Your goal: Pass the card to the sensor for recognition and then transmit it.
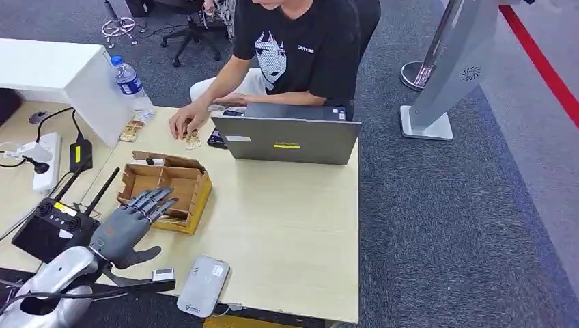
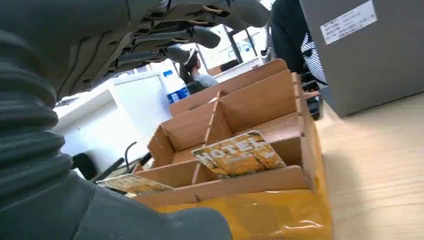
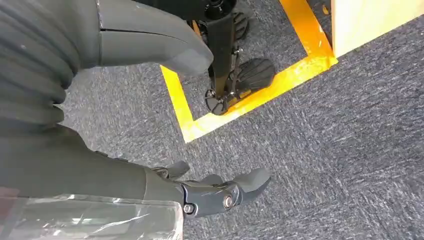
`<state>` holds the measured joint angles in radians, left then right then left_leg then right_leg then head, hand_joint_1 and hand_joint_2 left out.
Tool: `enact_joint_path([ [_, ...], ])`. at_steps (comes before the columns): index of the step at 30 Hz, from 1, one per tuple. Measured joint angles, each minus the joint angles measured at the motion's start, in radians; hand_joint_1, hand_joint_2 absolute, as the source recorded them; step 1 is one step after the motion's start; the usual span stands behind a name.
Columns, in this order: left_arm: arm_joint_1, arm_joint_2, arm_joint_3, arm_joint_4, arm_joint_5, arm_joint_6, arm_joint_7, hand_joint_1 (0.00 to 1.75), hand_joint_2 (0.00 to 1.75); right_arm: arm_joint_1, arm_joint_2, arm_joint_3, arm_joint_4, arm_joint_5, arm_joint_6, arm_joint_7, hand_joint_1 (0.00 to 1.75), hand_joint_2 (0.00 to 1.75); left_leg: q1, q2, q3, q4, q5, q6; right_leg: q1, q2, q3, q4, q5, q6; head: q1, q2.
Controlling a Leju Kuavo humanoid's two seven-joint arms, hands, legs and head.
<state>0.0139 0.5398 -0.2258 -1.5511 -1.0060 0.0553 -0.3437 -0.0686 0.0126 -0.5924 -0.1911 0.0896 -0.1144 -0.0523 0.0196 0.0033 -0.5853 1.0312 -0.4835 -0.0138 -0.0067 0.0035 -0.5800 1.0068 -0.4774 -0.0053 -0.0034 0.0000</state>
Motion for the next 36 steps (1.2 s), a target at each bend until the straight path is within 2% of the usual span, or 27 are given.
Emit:
enact_joint_path([
  [6,-0.002,-0.005,0.018,0.021,-0.026,0.002,0.019,0.00,1.75,0.000,0.000,-0.008,0.000,0.016,0.003,0.000,0.00,1.75,0.000,0.000,0.000,0.000,0.000,0.000,0.000,0.000,0.000,0.000,0.000,0.000,0.000,0.000],
  [9,-0.009,-0.015,0.029,0.037,-0.059,0.025,0.027,0.00,1.75,0.000,0.000,-0.012,0.000,0.018,0.003,0.000,0.00,1.75,0.000,0.000,0.000,0.000,0.000,0.000,0.000,0.000,0.000,0.000,0.000,0.000,0.000,0.000],
  [22,-0.046,-0.077,0.038,0.150,-0.101,0.052,0.035,0.00,1.75,-0.001,0.000,-0.017,0.000,0.037,0.006,0.003,0.00,1.75,0.000,0.000,0.000,0.000,0.000,0.000,0.000,0.000,0.000,0.000,0.000,0.000,0.000,0.000],
  [31,-0.069,-0.135,0.052,0.215,-0.158,0.134,0.019,0.00,1.75,-0.002,0.002,-0.023,0.000,0.055,0.007,0.003,0.00,1.75,0.000,0.000,0.000,0.000,0.000,0.000,0.000,0.000,0.000,0.000,0.000,0.000,0.000,0.000],
  [32,-0.071,-0.143,0.054,0.217,-0.161,0.145,0.018,1.75,1.75,-0.002,0.002,-0.024,0.000,0.055,0.007,0.003,0.00,1.75,0.000,0.000,0.000,0.000,0.000,0.000,0.000,0.000,0.000,0.000,0.000,0.000,0.000,0.000],
  [36,-0.073,-0.171,0.057,0.218,-0.164,0.162,0.015,1.75,1.75,-0.002,0.002,-0.031,0.000,0.068,0.006,0.003,0.00,1.75,0.000,0.000,0.000,0.000,0.000,0.000,0.000,0.000,0.000,0.000,0.000,0.000,0.000,0.000],
])
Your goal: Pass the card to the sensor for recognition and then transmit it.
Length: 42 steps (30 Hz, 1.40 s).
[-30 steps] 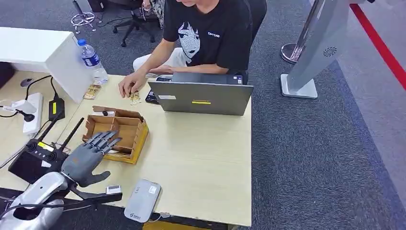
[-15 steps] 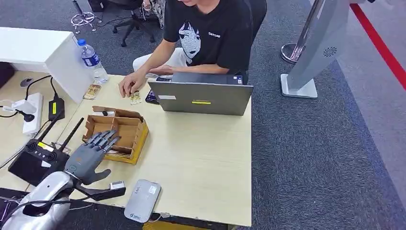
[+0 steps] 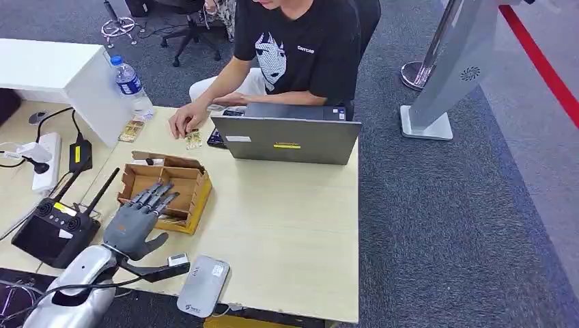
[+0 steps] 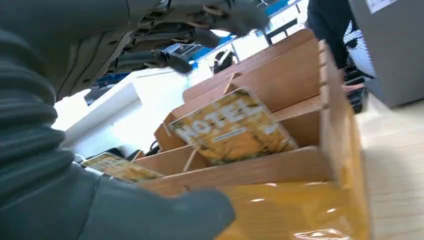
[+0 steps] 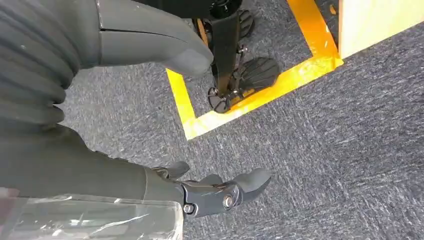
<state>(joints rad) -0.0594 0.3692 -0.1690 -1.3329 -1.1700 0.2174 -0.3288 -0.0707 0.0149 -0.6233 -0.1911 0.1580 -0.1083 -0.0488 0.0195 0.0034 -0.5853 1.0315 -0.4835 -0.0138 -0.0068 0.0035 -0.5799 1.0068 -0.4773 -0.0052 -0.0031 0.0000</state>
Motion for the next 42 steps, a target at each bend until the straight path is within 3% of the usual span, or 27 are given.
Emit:
enact_joint_path([
  [11,0.000,-0.040,0.026,0.000,0.000,0.013,-0.011,1.75,1.75,0.000,0.001,-0.010,0.000,0.002,0.000,0.000,0.00,1.75,0.000,0.000,0.000,0.000,0.000,0.000,0.000,0.000,0.000,0.000,0.000,0.000,0.000,0.000],
  [22,0.000,-0.043,0.043,0.003,-0.003,0.009,-0.023,1.75,1.75,0.000,0.001,-0.011,0.000,0.003,0.002,0.000,0.00,1.75,0.000,0.000,0.000,0.000,0.000,0.000,0.000,0.000,0.000,0.000,0.000,0.000,0.000,0.000],
  [27,-0.012,-0.060,0.058,0.003,-0.010,0.067,-0.026,1.75,1.75,0.000,0.002,-0.018,0.000,0.013,0.000,0.002,0.00,1.75,0.000,0.000,0.000,0.000,0.000,0.000,0.000,0.000,0.000,0.000,0.000,0.000,0.000,0.000],
  [36,-0.128,-0.114,0.080,-0.069,-0.052,0.074,0.014,1.75,1.75,-0.005,0.003,-0.028,0.000,0.041,0.000,0.005,0.00,1.75,0.000,-0.001,0.000,0.001,0.001,0.001,0.000,-0.001,0.000,0.000,0.001,0.000,0.000,0.000],
  [42,-0.289,-0.111,0.114,-0.086,-0.056,-0.007,0.044,1.75,1.75,-0.009,0.003,-0.028,0.000,0.075,0.003,0.005,0.00,1.75,0.000,-0.002,0.000,0.001,0.002,0.000,0.000,-0.002,0.000,0.001,0.002,-0.001,0.000,0.000],
])
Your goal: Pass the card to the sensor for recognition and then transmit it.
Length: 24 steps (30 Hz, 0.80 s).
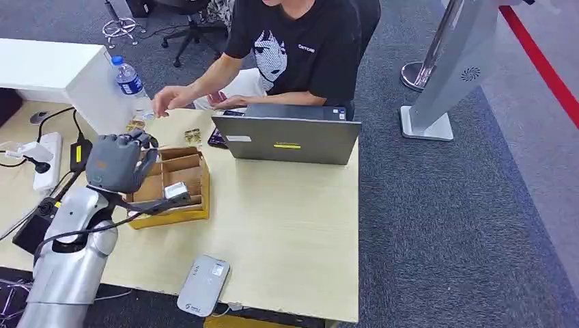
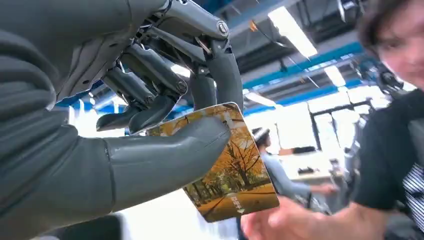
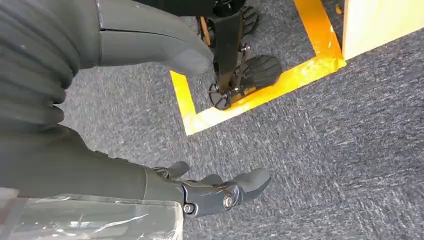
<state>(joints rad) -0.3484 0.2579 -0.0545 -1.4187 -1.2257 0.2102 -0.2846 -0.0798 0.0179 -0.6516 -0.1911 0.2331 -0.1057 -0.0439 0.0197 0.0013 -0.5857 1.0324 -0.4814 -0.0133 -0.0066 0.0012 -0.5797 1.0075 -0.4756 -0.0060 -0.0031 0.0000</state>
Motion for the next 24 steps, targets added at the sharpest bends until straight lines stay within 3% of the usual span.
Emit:
enact_joint_path([
  [9,-0.108,0.006,0.011,0.030,-0.031,-0.009,0.019,1.75,1.75,-0.001,0.000,-0.004,0.000,0.018,0.003,0.001,0.00,1.75,0.000,0.000,0.000,0.000,0.000,0.000,0.000,0.000,0.000,0.000,0.000,0.000,0.000,0.000],
  [20,-0.127,0.006,0.013,0.071,-0.032,-0.001,0.019,1.75,1.75,-0.001,0.001,-0.006,0.000,0.018,0.003,0.001,0.00,1.75,0.000,0.001,0.000,0.000,0.000,0.000,0.000,0.001,0.000,0.000,0.000,0.000,0.000,0.000],
  [21,-0.127,0.006,0.014,0.071,-0.032,0.002,0.019,1.15,1.75,-0.001,0.001,-0.006,0.000,0.018,0.003,0.000,0.00,1.75,0.000,0.001,0.000,0.000,0.000,0.000,0.000,0.001,-0.001,0.000,0.000,0.000,0.000,0.000],
  [22,-0.127,0.006,0.015,0.071,-0.033,0.008,0.019,0.00,1.75,-0.001,0.001,-0.006,0.000,0.018,0.003,0.001,0.00,1.75,0.000,0.001,0.000,0.000,0.000,0.000,0.000,0.001,-0.001,0.000,0.000,0.000,0.000,0.000],
  [24,-0.127,0.006,0.021,0.071,-0.035,0.026,0.022,0.00,1.75,-0.001,0.002,-0.006,0.000,0.019,0.003,0.001,0.00,1.75,0.000,0.001,-0.001,0.000,0.000,0.000,0.000,0.001,-0.001,0.000,0.000,0.000,0.000,0.000],
])
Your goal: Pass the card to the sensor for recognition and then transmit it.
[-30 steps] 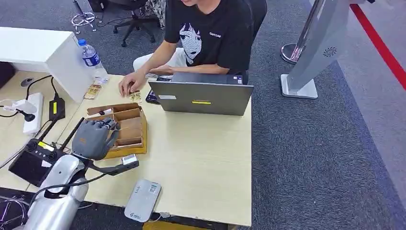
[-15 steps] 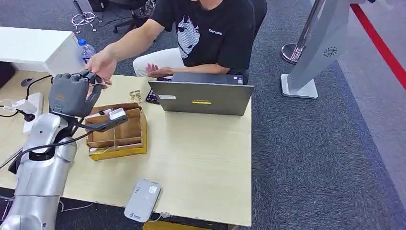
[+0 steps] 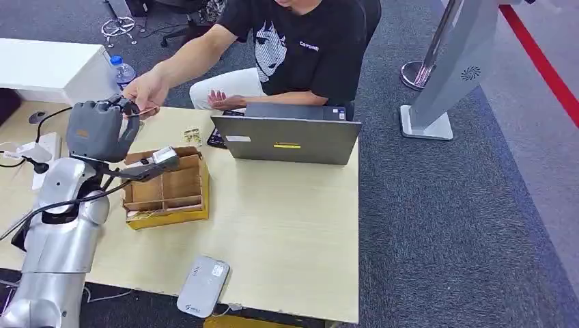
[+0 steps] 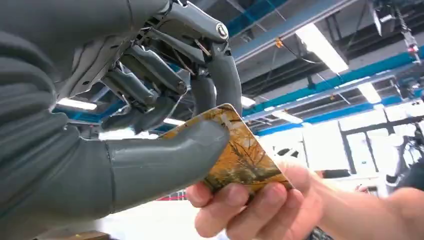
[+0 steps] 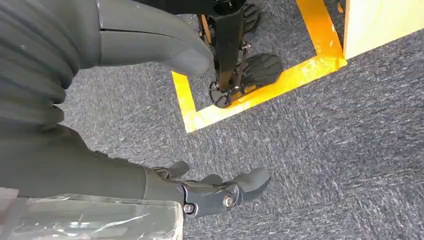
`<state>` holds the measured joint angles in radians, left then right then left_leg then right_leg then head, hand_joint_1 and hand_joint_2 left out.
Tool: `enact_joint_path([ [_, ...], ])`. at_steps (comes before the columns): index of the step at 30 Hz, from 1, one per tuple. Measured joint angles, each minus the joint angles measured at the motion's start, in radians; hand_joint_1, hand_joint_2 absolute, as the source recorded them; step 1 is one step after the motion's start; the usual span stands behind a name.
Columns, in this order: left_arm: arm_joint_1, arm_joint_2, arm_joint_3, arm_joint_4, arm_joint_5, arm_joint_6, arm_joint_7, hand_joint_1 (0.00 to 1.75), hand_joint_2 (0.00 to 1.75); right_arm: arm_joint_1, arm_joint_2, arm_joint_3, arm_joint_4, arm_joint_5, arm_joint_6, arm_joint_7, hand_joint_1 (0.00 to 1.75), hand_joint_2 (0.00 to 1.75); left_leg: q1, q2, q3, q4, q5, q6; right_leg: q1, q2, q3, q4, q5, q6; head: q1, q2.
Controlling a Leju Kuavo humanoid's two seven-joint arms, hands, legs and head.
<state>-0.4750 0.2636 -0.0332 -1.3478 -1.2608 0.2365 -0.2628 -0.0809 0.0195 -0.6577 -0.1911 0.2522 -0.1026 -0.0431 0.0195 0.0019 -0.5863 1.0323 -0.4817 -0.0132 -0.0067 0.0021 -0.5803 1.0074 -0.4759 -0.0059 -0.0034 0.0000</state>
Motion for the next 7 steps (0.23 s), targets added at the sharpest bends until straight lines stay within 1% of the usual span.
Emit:
enact_joint_path([
  [2,0.006,-0.003,0.014,-0.003,0.005,0.042,-0.001,0.00,1.75,0.000,0.001,0.000,0.000,0.003,-0.002,0.002,0.00,1.75,0.000,0.000,0.000,0.000,0.000,0.000,0.000,0.000,0.000,0.000,0.000,0.000,0.000,0.000],
  [5,0.045,-0.027,0.053,-0.057,0.021,0.132,-0.014,0.00,1.75,0.000,0.002,-0.001,0.000,0.014,-0.003,0.008,0.00,1.75,0.000,0.000,0.000,0.000,0.000,0.000,0.000,0.000,0.000,0.000,0.000,0.000,0.000,0.000],
  [7,0.068,-0.048,0.081,-0.098,0.028,0.144,-0.023,0.00,1.75,0.000,0.003,-0.002,0.000,0.017,-0.003,0.008,0.00,1.75,0.000,0.000,0.000,0.000,0.000,0.000,0.000,0.000,0.000,0.000,0.000,0.000,0.000,0.000],
])
